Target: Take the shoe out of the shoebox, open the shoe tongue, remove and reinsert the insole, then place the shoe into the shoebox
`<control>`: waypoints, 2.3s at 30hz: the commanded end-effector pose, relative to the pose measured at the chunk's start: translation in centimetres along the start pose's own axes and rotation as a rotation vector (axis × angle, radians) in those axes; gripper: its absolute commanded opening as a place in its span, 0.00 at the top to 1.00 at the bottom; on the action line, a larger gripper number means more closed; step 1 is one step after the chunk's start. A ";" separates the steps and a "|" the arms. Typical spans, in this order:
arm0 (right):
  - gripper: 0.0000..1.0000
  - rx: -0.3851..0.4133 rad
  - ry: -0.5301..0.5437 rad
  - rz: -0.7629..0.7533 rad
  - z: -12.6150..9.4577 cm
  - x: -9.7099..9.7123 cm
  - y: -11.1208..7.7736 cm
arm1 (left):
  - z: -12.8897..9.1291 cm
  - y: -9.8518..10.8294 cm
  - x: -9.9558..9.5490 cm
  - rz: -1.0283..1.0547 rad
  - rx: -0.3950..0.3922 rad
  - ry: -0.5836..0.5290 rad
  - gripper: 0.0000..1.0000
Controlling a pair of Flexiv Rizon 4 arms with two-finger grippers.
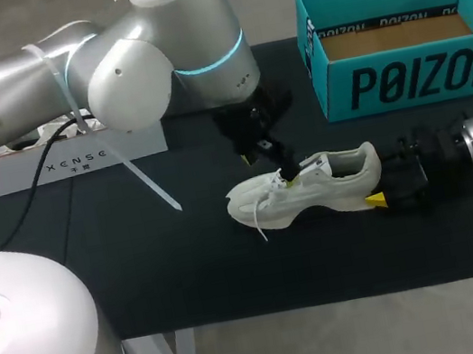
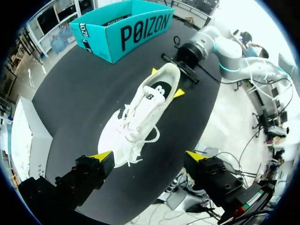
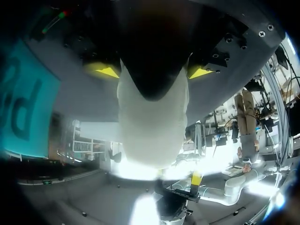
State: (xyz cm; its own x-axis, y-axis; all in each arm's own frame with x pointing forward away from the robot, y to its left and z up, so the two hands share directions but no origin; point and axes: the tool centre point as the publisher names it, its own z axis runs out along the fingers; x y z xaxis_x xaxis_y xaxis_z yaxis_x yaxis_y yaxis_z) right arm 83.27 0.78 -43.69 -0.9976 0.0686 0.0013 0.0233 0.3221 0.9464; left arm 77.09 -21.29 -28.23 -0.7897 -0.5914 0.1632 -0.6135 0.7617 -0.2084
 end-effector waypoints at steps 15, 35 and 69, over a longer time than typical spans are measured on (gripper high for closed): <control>1.00 0.001 0.000 0.001 0.6 0.1 -0.6 | 1.1 -1.8 0.2 -0.329 -0.178 -0.066 0.00; 1.00 0.001 0.000 0.001 0.6 0.1 -0.6 | 3.7 -2.9 3.2 -0.855 -0.243 -0.316 0.00; 1.00 0.001 0.000 0.001 0.6 0.1 -0.6 | 8.0 -7.4 3.7 -0.931 -0.134 -0.582 0.00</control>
State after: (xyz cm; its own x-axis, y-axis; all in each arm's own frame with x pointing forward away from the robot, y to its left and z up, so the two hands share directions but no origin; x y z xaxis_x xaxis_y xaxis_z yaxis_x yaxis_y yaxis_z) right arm 83.27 0.78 -43.69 -0.9976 0.0686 0.0012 0.0233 0.3220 0.9464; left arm 79.08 -30.84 -33.69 0.0620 -0.9660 -0.2511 -0.9935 -0.0358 -0.1078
